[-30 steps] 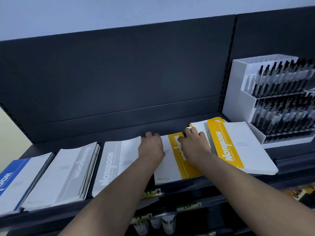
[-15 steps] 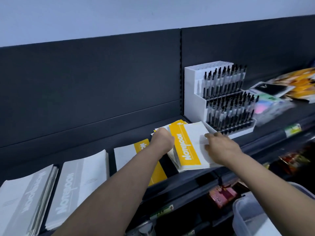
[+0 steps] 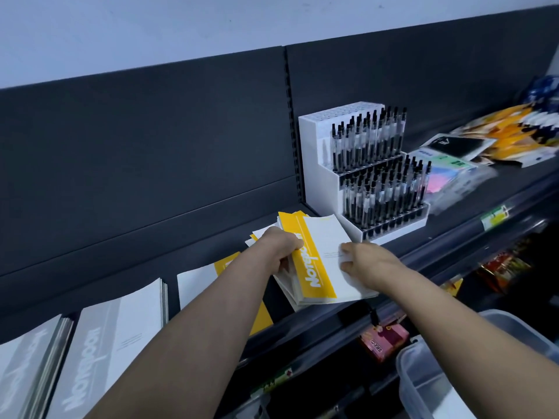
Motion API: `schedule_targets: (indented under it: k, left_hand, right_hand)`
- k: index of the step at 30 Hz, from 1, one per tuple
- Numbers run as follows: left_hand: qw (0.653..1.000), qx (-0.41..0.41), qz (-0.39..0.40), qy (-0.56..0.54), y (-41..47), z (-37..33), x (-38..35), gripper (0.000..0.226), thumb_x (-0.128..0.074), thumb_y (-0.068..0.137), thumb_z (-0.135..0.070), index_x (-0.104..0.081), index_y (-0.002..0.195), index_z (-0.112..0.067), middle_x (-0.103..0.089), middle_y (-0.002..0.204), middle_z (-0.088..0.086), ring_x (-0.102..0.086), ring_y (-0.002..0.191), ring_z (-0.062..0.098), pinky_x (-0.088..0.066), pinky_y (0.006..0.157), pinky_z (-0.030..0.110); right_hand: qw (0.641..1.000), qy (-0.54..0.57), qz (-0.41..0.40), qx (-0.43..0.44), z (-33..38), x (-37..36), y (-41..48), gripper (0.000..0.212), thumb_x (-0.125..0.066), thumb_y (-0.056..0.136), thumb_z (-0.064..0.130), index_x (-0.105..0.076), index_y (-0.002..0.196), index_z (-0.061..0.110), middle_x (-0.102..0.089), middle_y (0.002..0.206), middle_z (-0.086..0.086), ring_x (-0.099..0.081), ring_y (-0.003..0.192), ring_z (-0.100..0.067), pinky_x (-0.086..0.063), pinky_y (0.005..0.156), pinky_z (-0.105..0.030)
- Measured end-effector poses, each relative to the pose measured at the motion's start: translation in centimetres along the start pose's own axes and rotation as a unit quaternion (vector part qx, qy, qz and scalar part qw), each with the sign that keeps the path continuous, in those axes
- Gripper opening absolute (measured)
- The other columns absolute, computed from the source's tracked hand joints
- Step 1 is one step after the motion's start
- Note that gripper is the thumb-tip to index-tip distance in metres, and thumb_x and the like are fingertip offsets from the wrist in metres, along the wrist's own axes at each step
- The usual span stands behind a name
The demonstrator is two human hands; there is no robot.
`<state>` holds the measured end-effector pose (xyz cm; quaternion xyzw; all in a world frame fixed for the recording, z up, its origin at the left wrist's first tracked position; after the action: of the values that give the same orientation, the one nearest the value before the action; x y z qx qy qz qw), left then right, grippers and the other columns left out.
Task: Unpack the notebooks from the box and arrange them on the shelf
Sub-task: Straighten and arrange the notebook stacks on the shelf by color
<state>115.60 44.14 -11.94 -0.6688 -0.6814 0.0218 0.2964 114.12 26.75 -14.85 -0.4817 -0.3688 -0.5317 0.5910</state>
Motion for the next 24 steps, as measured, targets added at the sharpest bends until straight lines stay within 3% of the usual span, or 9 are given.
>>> schedule_targets:
  k: [3,5,8,10,13,17,19,22,24]
  left_hand:
    - [1.000,-0.015,-0.007,0.024,0.0,-0.6,-0.1,0.017,-0.059,0.094,-0.009,-0.047,0.081,-0.009,-0.059,0.078,0.011,-0.059,0.066,0.026,-0.051,0.063,0.032]
    - [1.000,-0.015,0.015,0.010,-0.2,-0.6,-0.4,0.009,-0.058,0.095,-0.007,-0.050,0.091,-0.005,-0.064,0.092,0.016,-0.064,0.080,0.029,-0.056,0.072,0.041]
    - [0.999,-0.030,0.023,-0.014,-0.3,-0.3,0.3,0.019,-0.058,0.095,-0.007,-0.054,0.112,0.002,-0.066,0.099,0.017,-0.064,0.078,0.026,-0.056,0.069,0.041]
    - [0.998,-0.051,0.024,-0.030,-1.0,0.0,1.6,0.003,-0.058,0.095,-0.004,-0.056,0.096,-0.003,-0.067,0.093,0.015,-0.064,0.074,0.025,-0.055,0.069,0.039]
    - [0.996,-0.059,0.017,-0.066,-2.0,0.7,4.6,0.009,-0.058,0.095,-0.003,-0.055,0.087,-0.005,-0.067,0.084,0.013,-0.065,0.070,0.025,-0.056,0.063,0.038]
    - [0.991,-0.030,-0.031,-0.129,-3.2,3.2,10.6,0.008,-0.057,0.095,-0.004,-0.058,0.101,0.001,-0.069,0.100,0.019,-0.068,0.083,0.031,-0.055,0.070,0.044]
    - [0.989,-0.014,-0.059,-0.138,-3.6,4.9,13.5,0.017,-0.057,0.095,-0.004,-0.058,0.109,0.004,-0.069,0.105,0.021,-0.068,0.085,0.032,-0.054,0.074,0.047]
    - [0.988,0.012,-0.104,-0.117,-4.0,7.4,16.6,0.020,-0.061,0.093,-0.004,-0.059,0.110,0.006,-0.070,0.098,0.019,-0.069,0.077,0.028,-0.056,0.061,0.041]
    - [0.986,0.029,-0.131,-0.097,-3.9,9.1,17.5,0.023,-0.064,0.092,-0.006,-0.058,0.111,0.005,-0.071,0.094,0.017,-0.070,0.073,0.026,-0.056,0.051,0.036]
  right_hand:
    - [1.000,0.008,0.004,-0.007,0.0,0.4,-0.3,0.032,-0.049,0.093,0.034,-0.052,0.123,0.023,-0.056,0.127,-0.010,-0.052,0.118,-0.029,-0.044,0.091,-0.035]
    - [1.000,0.011,-0.001,-0.010,0.1,0.8,-0.8,0.041,-0.051,0.094,0.035,-0.043,0.133,0.023,-0.055,0.128,-0.009,-0.051,0.119,-0.029,-0.045,0.092,-0.037]
    - [0.993,0.103,-0.055,0.009,0.3,1.8,-1.7,0.059,-0.053,0.095,0.030,-0.023,0.145,0.025,-0.048,0.136,-0.010,-0.049,0.121,-0.029,-0.045,0.092,-0.040]
    - [0.971,0.219,-0.080,0.049,1.1,2.4,-2.1,0.072,-0.052,0.096,0.022,-0.006,0.151,0.028,-0.041,0.146,-0.006,-0.047,0.127,-0.028,-0.044,0.098,-0.042]
    - [0.934,0.334,-0.082,0.096,3.4,3.0,-2.5,0.081,-0.050,0.097,0.009,0.005,0.152,0.031,-0.037,0.151,0.000,-0.041,0.134,-0.025,-0.036,0.108,-0.039]
    - [0.912,0.391,-0.032,0.116,8.7,2.2,-2.2,0.076,-0.050,0.097,0.013,-0.001,0.153,0.033,-0.057,0.131,-0.014,-0.058,0.113,-0.032,-0.046,0.094,-0.041]
    - [0.906,0.404,0.003,0.128,11.6,1.0,-2.0,0.069,-0.050,0.097,0.015,-0.013,0.152,0.033,-0.056,0.131,-0.009,-0.058,0.112,-0.031,-0.048,0.091,-0.042]
    - [0.918,0.356,0.020,0.173,15.6,-0.7,-1.5,0.048,-0.049,0.094,0.009,-0.042,0.139,0.023,-0.060,0.120,-0.004,-0.057,0.111,-0.028,-0.049,0.088,-0.037]
    - [0.945,0.267,0.032,0.187,17.4,-2.1,-1.0,0.041,-0.049,0.094,0.011,-0.046,0.135,0.015,-0.057,0.126,-0.008,-0.054,0.115,-0.028,-0.046,0.086,-0.033]
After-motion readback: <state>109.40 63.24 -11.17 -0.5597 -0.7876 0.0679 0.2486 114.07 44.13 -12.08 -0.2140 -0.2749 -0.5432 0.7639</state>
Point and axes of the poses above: each hand's wrist, its own y-axis towards the middle knuckle, its own x-axis out of the back of the hand, z = x × y, the point moved 6 cm from there along y, towards the middle knuckle
